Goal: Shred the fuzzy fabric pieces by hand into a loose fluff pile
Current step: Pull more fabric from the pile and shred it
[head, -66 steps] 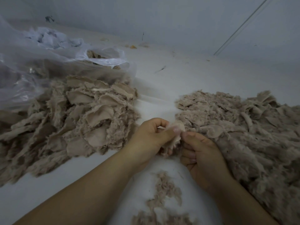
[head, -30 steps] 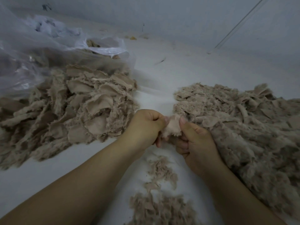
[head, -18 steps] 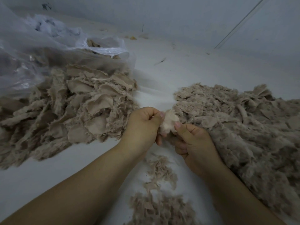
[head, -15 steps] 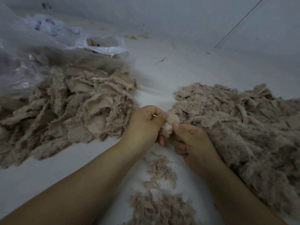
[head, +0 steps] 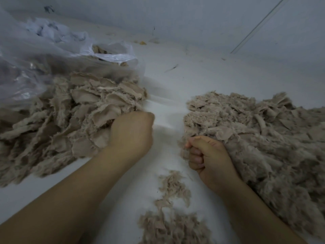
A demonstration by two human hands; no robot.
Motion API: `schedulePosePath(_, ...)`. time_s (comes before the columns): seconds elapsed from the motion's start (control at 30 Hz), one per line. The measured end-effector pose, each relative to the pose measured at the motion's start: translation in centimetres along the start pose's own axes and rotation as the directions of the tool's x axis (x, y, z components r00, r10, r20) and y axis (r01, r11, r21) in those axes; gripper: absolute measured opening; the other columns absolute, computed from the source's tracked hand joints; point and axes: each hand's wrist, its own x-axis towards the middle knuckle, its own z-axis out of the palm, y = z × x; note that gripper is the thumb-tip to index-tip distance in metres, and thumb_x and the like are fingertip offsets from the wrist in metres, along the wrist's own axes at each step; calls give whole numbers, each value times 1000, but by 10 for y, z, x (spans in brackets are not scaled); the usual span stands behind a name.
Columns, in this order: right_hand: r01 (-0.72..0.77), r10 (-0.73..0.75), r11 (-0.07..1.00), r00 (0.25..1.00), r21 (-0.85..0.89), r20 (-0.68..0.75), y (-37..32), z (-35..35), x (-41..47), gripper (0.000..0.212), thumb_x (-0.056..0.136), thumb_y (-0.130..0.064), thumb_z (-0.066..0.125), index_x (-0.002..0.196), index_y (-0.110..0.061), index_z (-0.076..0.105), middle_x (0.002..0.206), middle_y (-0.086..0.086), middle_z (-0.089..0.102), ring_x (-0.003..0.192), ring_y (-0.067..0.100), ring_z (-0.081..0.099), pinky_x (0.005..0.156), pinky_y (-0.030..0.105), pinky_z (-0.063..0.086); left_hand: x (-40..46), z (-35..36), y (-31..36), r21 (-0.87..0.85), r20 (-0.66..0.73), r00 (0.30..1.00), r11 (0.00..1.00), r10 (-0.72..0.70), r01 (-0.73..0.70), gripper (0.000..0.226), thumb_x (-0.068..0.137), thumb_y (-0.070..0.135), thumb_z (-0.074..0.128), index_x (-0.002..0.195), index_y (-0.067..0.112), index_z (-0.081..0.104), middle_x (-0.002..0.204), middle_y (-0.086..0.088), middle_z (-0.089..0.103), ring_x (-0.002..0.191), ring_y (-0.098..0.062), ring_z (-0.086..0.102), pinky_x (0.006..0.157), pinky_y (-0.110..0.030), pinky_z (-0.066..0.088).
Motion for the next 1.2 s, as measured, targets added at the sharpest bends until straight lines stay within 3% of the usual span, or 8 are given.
schedulePosePath(0.1, 15, -15, 999, 1000, -32, 17, 0, -1, -1, 33, 96, -1, 46, 63, -8, 50, 52, -1, 27, 39, 7, 21, 37, 13, 19, 13, -7, 34, -267, -23, 984, 948, 174, -174, 7, 87, 16, 61, 90, 18, 67, 88, -1, 61, 78, -25, 60, 65, -38, 51)
schedulePosePath(0.3, -33, 34, 998, 999, 48, -22, -5, 1, 0, 34, 93, 0, 36, 62, -12, 41, 51, 0, 27, 39, 7, 22, 36, 14, 18, 58, 5, 84, -621, 162, 816, 701, 554, -352, 45, 83, 0, 68, 124, 19, 67, 123, -3, 58, 110, -18, 55, 92, -31, 45)
schedulePosePath(0.4, -60, 61, 998, 997, 17, -44, -5, 1, 0, 32, 90, 0, 37, 60, -6, 47, 49, 1, 27, 37, 8, 24, 36, 14, 18, 67, 16, 91, -684, 222, 816, 682, 533, -260, 30, 84, 4, 70, 111, 17, 74, 99, 6, 64, 82, 3, 57, 75, -10, 42)
schedulePosePath(0.6, -91, 93, 995, 994, 38, -55, -8, 2, -2, 32, 94, -9, 38, 63, -7, 47, 52, 2, 31, 37, 9, 27, 35, 17, 19, 54, 19, 85, -827, 125, 939, 556, 320, -80, 10, 86, 0, 66, 80, 7, 71, 71, 7, 64, 52, 7, 57, 52, -8, 43)
schedulePosePath(0.7, -107, 115, 984, 992, 141, -55, -10, 3, -3, 45, 101, -33, 39, 64, -10, 53, 53, -1, 33, 37, 7, 26, 34, 15, 19, 43, 16, 70, -832, 48, 980, 551, 195, -69, 16, 85, -6, 61, 82, 6, 71, 75, 0, 67, 62, -16, 66, 55, -21, 50)
schedulePosePath(0.83, -152, 159, 946, 987, 285, -4, -13, 6, -6, 56, 79, -67, 53, 67, -13, 60, 53, -3, 33, 39, 6, 27, 34, 16, 18, 18, 10, 48, -681, -153, 897, 613, 415, -400, 16, 77, -10, 61, 80, 2, 72, 80, -6, 69, 77, -16, 63, 71, -29, 48)
schedulePosePath(0.97, -123, 149, 940, 987, 318, -58, -11, 6, -4, 41, 86, -51, 54, 72, -14, 49, 49, -5, 34, 35, 3, 26, 30, 15, 20, 2, 12, 36, -598, -234, 839, 608, 491, -523, 15, 80, -13, 60, 82, -2, 71, 88, -15, 71, 83, -29, 68, 73, -41, 52)
schedulePosePath(1.2, -62, 117, 951, 979, 301, -169, -8, 3, 2, 53, 104, -46, 33, 98, -5, 66, 47, -7, 32, 35, 2, 26, 32, 14, 23, -19, 19, 22, -621, -392, 871, 613, 296, -488, 21, 79, -15, 59, 87, -2, 73, 98, -8, 73, 95, -12, 65, 89, -13, 48)
